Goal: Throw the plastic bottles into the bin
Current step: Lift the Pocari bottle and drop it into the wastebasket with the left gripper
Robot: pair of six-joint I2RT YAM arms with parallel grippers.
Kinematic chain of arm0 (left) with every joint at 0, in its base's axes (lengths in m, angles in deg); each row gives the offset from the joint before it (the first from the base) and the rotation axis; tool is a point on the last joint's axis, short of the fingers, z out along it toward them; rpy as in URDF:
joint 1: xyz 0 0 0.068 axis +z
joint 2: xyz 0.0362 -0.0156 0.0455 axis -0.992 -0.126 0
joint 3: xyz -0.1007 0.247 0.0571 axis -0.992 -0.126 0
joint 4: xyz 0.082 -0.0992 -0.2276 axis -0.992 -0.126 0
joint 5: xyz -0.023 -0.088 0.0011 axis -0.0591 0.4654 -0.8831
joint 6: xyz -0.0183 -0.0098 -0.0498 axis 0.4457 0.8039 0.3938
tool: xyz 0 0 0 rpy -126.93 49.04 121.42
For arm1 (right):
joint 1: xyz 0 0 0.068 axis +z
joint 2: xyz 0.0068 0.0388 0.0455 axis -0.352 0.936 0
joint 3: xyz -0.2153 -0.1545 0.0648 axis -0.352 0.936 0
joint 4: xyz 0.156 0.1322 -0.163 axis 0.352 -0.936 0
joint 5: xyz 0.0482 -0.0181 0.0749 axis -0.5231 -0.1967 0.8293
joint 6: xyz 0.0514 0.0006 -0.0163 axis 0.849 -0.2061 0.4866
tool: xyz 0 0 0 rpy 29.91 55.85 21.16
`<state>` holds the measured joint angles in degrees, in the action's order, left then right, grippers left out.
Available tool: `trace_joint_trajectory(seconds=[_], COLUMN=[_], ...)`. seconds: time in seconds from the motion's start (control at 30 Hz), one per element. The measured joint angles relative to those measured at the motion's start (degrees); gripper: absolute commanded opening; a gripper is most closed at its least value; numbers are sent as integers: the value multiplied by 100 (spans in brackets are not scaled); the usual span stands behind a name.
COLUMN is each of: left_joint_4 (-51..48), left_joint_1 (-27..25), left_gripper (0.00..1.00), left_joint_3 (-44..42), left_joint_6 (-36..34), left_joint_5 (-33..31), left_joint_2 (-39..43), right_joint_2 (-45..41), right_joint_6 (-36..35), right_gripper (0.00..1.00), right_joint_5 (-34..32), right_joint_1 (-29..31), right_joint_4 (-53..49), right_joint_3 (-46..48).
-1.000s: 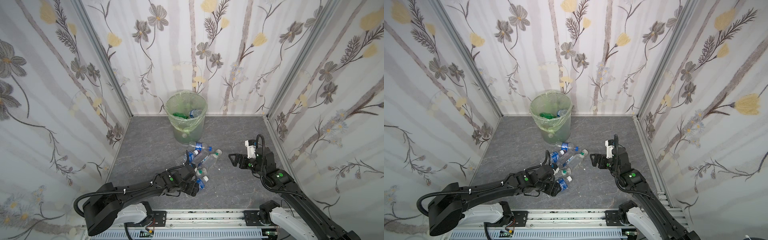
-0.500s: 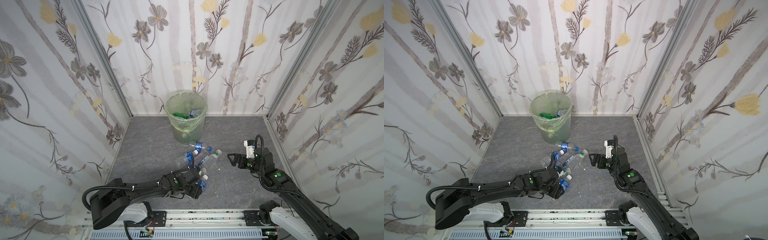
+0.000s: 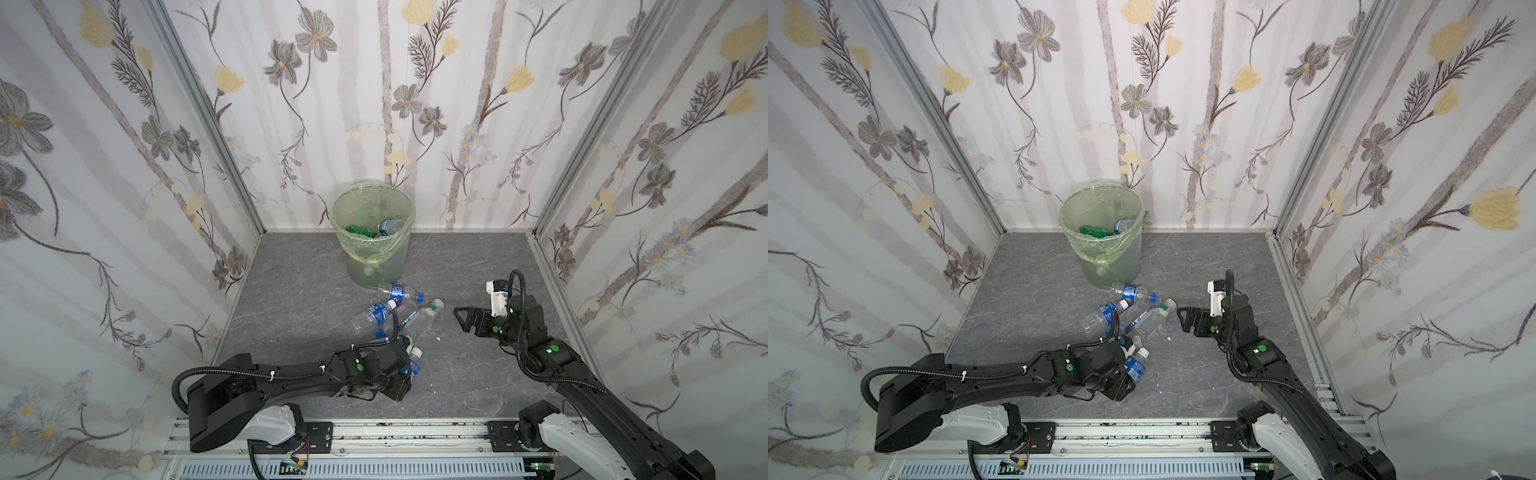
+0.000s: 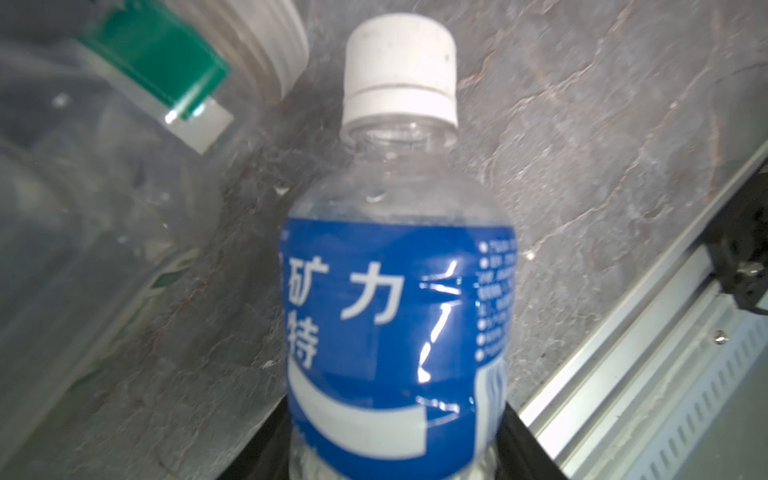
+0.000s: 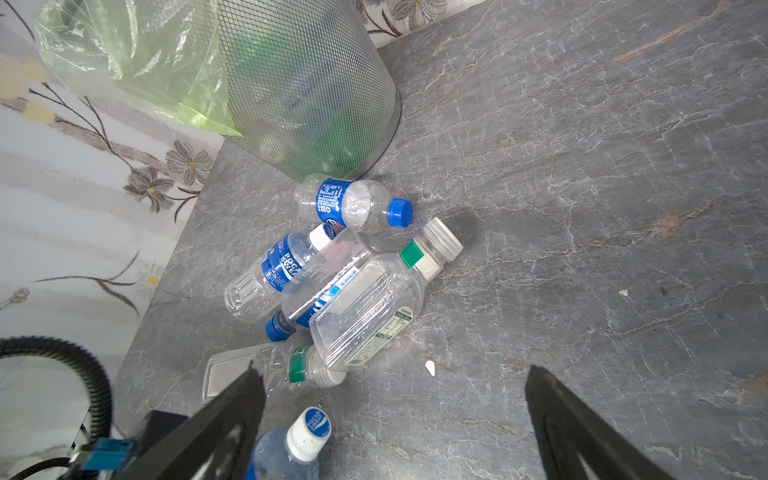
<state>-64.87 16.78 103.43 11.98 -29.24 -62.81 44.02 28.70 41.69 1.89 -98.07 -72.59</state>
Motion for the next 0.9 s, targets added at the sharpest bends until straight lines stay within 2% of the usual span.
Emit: trace_joint_trajectory(seconds=[0.13, 0.23, 0.43, 0.6, 0.63, 0.67, 0.7, 0.8, 0.9], left_joint_4=[-20, -92, -315, -431, -439, -400, -426, -734, -1161], left_joint_1=[15, 219, 960, 2310, 2583, 2879, 3150, 3683, 3794], left_gripper=[58, 57, 58, 56, 61, 79, 94, 100, 100], left_joint_3=[280, 730, 2284, 4144, 4575, 5040, 5534, 6852, 7344], left_joint_6=[98, 166, -17, -439, -522, -599, -686, -817, -966], left_joint_5=[-374, -688, -1419, -1386, -1320, -1185, -1110, -1034, -1040], left_joint_2=[774, 1322, 1445, 393, 85, -291, -710, -1871, -2358], right_joint_2=[35, 72, 184, 317, 334, 354, 374, 424, 457], right_joint_6=[-4, -79, -166, -177, -179, -179, -177, -170, -168], right_gripper=[96, 95, 94, 93, 92, 92, 92, 93, 93], right_joint_5=[-4, -15, -20, -15, -13, -15, -15, -15, -20], right_joint_1=[0, 0, 4, 33, 39, 61, 90, 219, 348], right_joint_4=[0, 2, 0, -2, -2, 2, 4, -4, -11], right_joint_3=[22, 22, 22, -46, -79, -116, -149, -221, -321])
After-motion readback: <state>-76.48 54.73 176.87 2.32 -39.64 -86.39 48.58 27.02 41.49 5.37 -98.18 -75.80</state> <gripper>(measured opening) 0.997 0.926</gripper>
